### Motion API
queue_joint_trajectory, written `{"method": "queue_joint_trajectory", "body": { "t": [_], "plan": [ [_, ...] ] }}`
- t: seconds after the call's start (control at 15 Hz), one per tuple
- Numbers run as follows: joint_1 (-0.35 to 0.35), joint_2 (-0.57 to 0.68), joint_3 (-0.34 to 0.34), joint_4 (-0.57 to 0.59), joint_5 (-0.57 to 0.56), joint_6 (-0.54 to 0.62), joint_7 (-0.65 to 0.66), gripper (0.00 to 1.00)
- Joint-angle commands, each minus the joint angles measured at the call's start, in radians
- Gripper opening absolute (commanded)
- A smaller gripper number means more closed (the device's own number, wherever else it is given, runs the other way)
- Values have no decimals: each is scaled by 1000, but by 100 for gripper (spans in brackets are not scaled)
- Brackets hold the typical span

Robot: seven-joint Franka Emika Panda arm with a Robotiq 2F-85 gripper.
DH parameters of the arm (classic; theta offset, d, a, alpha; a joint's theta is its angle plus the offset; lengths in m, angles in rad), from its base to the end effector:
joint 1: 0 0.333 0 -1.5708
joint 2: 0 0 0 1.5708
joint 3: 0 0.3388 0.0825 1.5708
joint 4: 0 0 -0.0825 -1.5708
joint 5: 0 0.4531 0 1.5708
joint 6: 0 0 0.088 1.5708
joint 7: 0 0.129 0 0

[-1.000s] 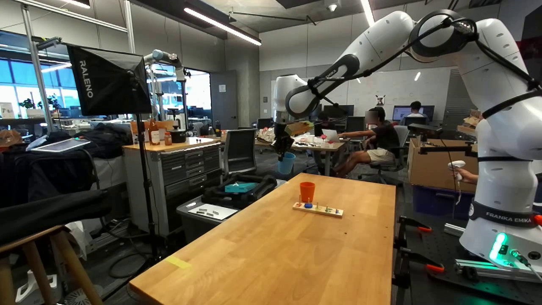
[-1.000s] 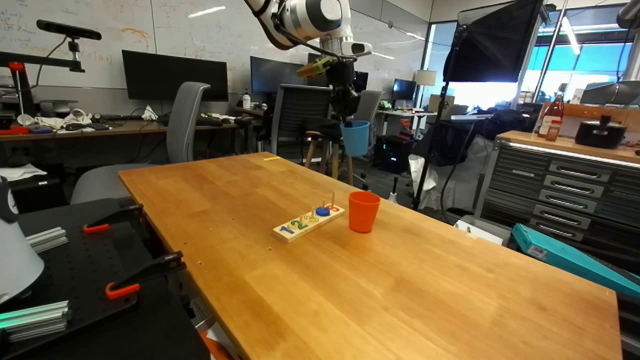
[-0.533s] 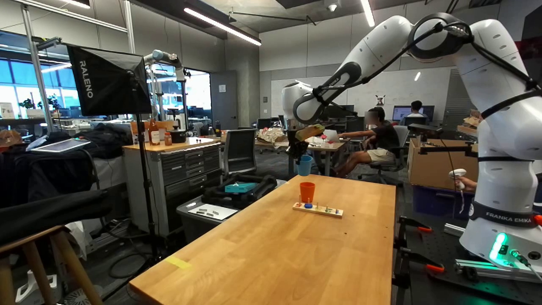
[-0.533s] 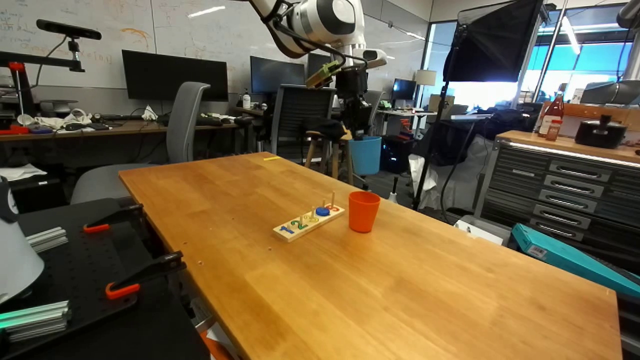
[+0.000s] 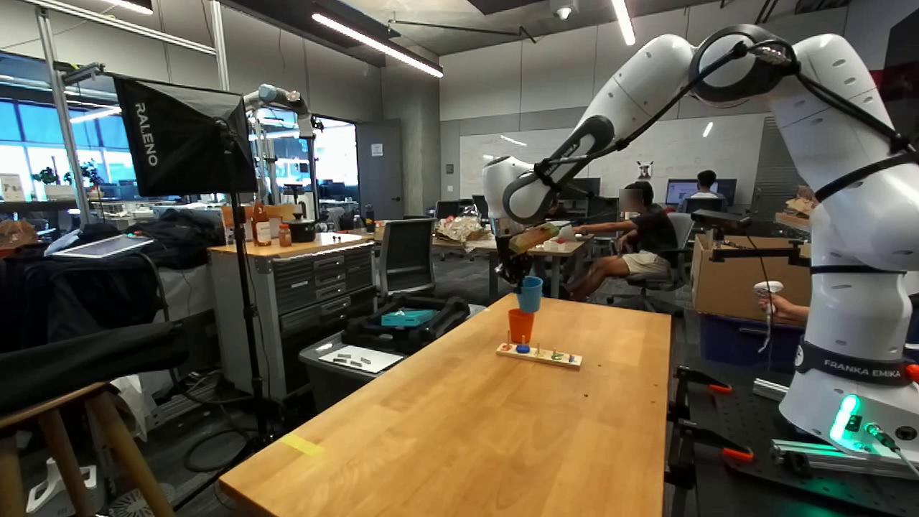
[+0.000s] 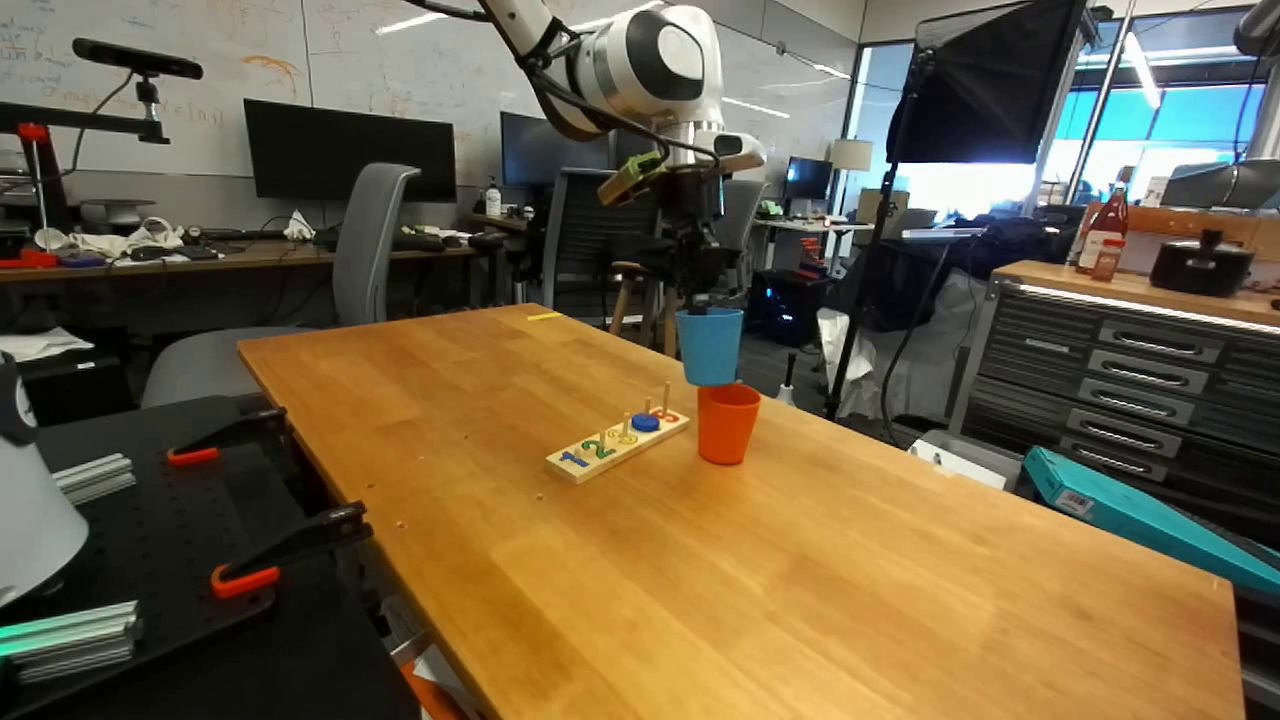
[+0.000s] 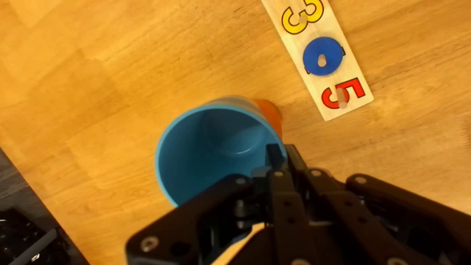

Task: Put the blue cup in the orange cup

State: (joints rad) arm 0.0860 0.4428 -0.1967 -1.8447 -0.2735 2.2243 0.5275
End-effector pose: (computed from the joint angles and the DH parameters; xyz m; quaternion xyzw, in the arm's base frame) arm 0.6922 -0.0850 0.2421 0.9639 -0.2197 0.0014 0.1505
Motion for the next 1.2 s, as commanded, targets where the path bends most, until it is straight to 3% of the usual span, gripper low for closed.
{"method": "queue_joint_trajectory", "body": {
  "t": [0.0,0.33,1.13],
  "plan": [
    [-7,7,4,45,1,-1,26,1],
    [-16,22,4,100,8,0,34,1],
    [-30,68,-2,106,0,15,44,1]
  ]
}}
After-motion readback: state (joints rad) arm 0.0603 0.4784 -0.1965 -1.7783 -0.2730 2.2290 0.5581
